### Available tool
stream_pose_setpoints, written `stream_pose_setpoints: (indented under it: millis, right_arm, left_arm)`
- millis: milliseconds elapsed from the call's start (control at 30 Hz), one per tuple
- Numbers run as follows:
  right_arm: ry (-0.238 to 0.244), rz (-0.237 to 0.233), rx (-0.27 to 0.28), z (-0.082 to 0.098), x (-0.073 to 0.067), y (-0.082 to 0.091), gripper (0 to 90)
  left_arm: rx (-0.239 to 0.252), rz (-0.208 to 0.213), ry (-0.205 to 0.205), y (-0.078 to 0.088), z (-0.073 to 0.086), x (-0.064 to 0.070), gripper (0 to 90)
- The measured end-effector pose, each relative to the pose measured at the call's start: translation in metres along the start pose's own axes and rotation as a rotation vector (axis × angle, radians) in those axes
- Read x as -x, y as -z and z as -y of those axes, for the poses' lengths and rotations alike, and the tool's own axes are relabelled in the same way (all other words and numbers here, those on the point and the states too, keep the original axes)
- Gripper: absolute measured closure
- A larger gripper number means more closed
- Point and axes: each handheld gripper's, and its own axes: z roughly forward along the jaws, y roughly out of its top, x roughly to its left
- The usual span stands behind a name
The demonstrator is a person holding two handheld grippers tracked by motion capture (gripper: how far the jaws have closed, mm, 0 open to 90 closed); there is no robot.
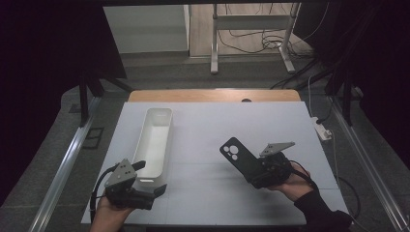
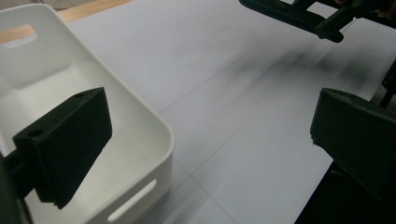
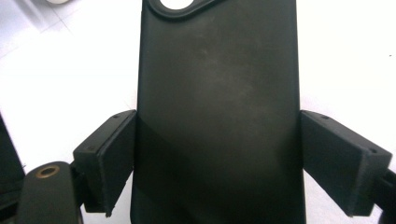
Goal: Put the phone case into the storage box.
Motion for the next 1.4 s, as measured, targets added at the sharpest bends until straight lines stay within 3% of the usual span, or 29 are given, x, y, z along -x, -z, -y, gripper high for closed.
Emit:
stream_pose_setpoints:
  millis: [400, 900, 1400]
  right_arm:
    - [0.003, -0.02, 0.054, 0.005, -0.002, 0.017, 14.8]
    - [0.006, -0.05, 0.108, 0.014, -0.001, 0.035, 14.7]
    - [0.011, -0.087, 0.139, 0.018, -0.004, 0.044, 14.6]
  left_arm:
    - [0.015, 0.099, -0.01, -0.025, -0.019, -0.002, 0.0]
    - [0.007, 0.207, -0.056, -0.059, -0.044, -0.001, 0.0]
    - [-0.001, 0.274, -0.103, -0.085, -0.06, 0.007, 0.0]
